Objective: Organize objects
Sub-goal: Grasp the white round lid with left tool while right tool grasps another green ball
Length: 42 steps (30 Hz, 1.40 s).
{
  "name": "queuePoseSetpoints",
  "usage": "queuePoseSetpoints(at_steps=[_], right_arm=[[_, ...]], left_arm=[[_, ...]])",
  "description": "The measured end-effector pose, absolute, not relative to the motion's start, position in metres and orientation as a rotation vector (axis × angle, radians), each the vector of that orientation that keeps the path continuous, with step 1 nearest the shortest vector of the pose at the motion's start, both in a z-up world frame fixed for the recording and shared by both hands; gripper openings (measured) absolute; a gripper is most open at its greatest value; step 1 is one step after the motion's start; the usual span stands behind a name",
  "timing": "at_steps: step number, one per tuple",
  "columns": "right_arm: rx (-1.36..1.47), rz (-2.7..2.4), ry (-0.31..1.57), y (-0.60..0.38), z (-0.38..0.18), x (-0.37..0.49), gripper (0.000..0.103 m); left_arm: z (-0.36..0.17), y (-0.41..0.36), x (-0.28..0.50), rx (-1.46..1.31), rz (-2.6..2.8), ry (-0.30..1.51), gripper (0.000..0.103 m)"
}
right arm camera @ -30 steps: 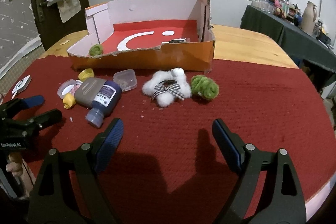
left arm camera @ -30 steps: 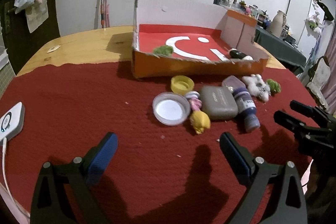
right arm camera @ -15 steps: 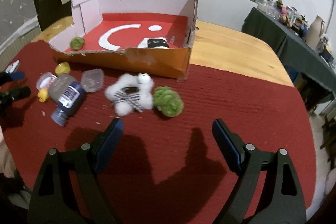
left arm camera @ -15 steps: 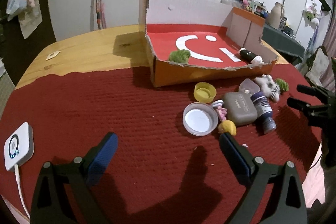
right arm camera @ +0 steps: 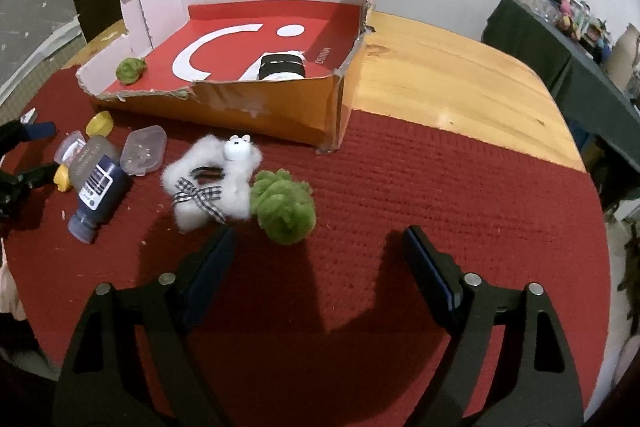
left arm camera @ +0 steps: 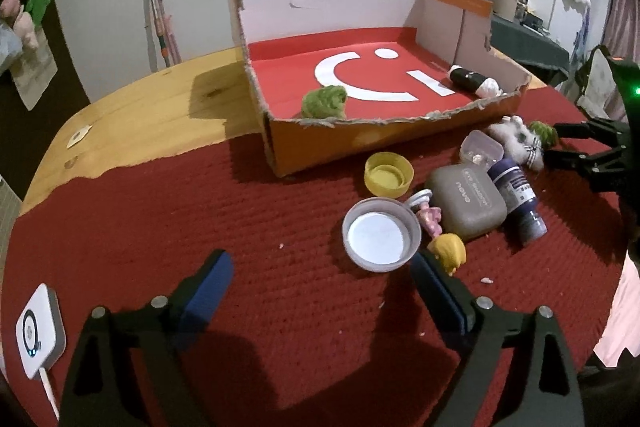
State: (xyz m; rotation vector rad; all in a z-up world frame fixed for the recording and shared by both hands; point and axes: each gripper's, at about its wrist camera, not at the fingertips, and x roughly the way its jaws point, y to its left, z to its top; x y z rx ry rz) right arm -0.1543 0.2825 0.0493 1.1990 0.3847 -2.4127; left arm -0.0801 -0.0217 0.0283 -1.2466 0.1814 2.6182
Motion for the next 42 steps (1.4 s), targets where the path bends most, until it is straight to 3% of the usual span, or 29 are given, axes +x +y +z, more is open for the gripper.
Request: queuePoseSetpoints(at_steps=[4, 14, 19, 21, 42], right_arm=[[1.184, -2.398, 0.395, 0.279, 0.05, -0.156, 0.075], [1.147, -2.364, 0.405, 0.271, 0.051, -0.157, 0.053], [1.135, -2.353, 0.374, 0.27, 0.051, -0.158, 0.042], [1.129, -2.356, 0.361, 0.27, 0.051, -0.158, 0.028], [0.9, -2.384, 0.294, 0.255, 0.116, -0.105, 0.027]], left_arm=[[0.028, -0.017, -0.085, -1.248, 2.61, 0.202, 0.088], [0.028, -0.012, -0.093, -1.229, 2.578, 0.162, 0.072], [0.029, -0.009, -0.091, -1.205, 2.579, 0.153, 0.06], [0.029, -0.008, -0.089, -1.188, 2.574, 0.145, 0.045], [0.074, -0.013, -0.053, -1.003, 2.623, 0.013, 0.042]])
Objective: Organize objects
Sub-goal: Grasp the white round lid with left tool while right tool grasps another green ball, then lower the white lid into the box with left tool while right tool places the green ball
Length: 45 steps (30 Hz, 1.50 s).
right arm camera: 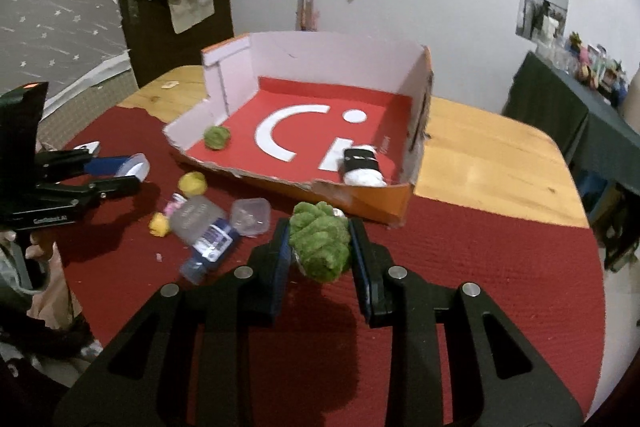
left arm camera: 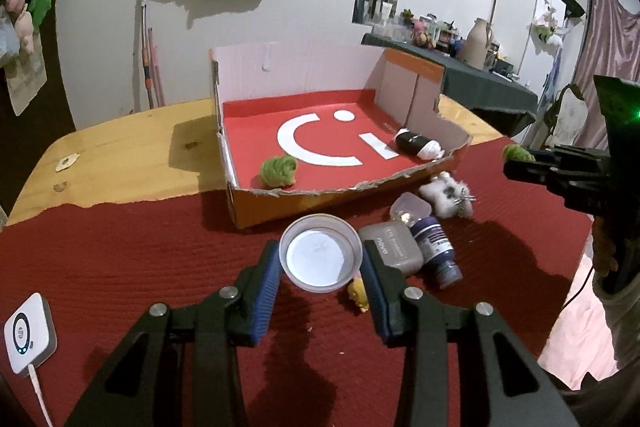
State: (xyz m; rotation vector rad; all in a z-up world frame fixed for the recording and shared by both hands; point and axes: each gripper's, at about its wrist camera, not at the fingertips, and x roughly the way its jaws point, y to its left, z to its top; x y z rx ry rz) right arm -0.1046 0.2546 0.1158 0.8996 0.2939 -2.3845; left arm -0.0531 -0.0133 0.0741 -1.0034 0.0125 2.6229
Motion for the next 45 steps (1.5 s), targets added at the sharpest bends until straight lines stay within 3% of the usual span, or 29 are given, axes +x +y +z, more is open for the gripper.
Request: queuePoseSetpoints(at_steps=[20, 32, 45], right_arm=[[0.872, -2.352, 0.273, 0.245, 0.124, -0.096, 0.027], [0.93, -2.295, 0.294, 0.213, 0.128, -0.155, 0.027], [1.111, -2.21, 0.498, 0.176, 0.09, -0.209, 0.028]], left_arm=[[0.1, -0.01, -0.038, -0.91, 2.621, 0.025, 0.042], [0.107, 0.022, -0.103, -0.999, 2.512, 0.041, 0.042], [0.071, 0.052, -0.178, -1.224, 2.397, 0.17, 0.042]])
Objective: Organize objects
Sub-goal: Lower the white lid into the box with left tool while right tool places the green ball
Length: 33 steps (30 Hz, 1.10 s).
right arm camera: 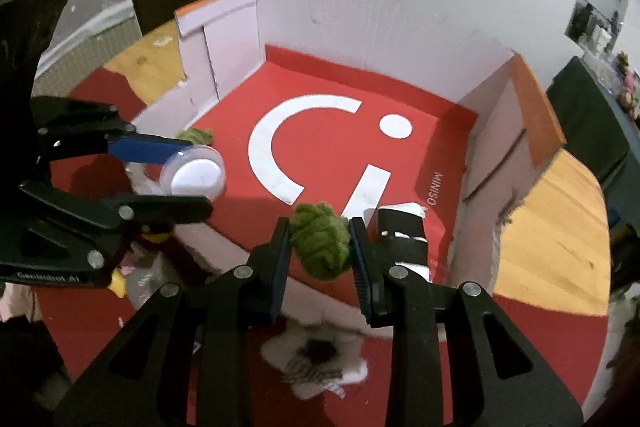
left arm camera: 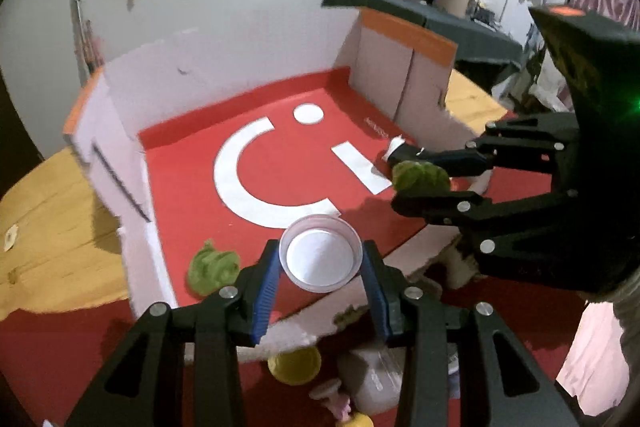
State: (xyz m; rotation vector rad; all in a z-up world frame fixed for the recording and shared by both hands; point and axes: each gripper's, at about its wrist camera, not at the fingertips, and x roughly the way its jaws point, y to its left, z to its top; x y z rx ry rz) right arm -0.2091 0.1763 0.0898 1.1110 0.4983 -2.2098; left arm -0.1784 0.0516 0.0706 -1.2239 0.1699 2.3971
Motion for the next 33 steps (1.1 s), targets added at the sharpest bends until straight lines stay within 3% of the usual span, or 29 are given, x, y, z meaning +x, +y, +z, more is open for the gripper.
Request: queuePoseSetpoints(at_steps=[9, 20, 33], right_arm=[[1.173, -2.143, 0.548, 0.166, 0.072, -0.227, 0.028], [1.254, -2.054, 0.445, 0.17, 0.065, -0.236, 0.028], [1.268, -2.038, 0.471, 0.168, 0.065, -0.236, 0.029]], left_arm=[[0.054, 0.06, -0.198, -1.279, 2.357, 0.234, 0.042], [0.048, 0.065, -0.209, -1.322, 2.312, 0.264, 0.042], [0.046, 0.067, -0.206, -1.331, 2.296, 0.268, 0.042]])
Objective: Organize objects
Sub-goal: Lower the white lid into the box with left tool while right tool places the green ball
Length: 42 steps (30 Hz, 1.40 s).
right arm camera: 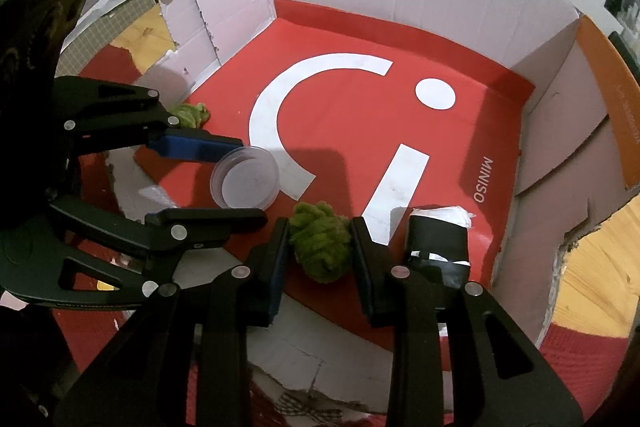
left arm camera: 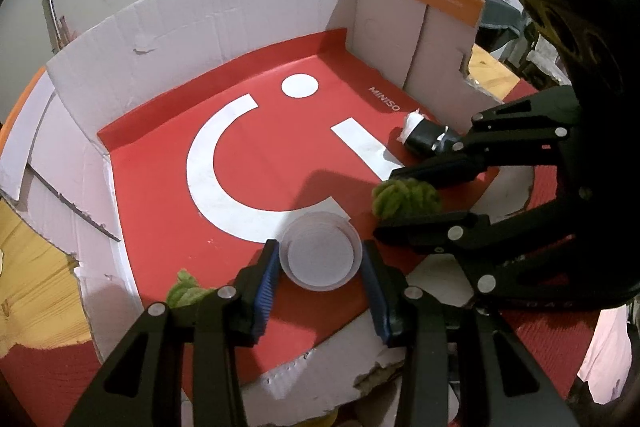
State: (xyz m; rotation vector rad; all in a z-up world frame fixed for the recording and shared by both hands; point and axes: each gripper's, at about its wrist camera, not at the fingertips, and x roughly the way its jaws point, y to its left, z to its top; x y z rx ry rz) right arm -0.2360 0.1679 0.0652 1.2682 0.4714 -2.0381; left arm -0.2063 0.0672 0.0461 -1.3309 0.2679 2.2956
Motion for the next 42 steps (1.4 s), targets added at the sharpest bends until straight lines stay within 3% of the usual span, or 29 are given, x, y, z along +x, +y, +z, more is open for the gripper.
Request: queuePoseSetpoints(at_steps=[20, 27, 42], right_arm=[[1.269, -2.049, 0.509, 0.165, 0.065, -0.235, 0.031], [1.265, -2.078, 0.517, 0.166, 0.064, -0.237, 0.046], [1.227, -2.089, 0.521, 0.166, 0.074, -0.228, 0.046]], left_arm=[[0.047, 0.069, -0.204, -1.329, 2.315, 0.281, 0.05], [0.049, 0.07, -0.203, -1.326, 2.315, 0.277, 0.053], [0.06, 0.071, -0.191, -1.293, 2.33, 0.257, 0.057]])
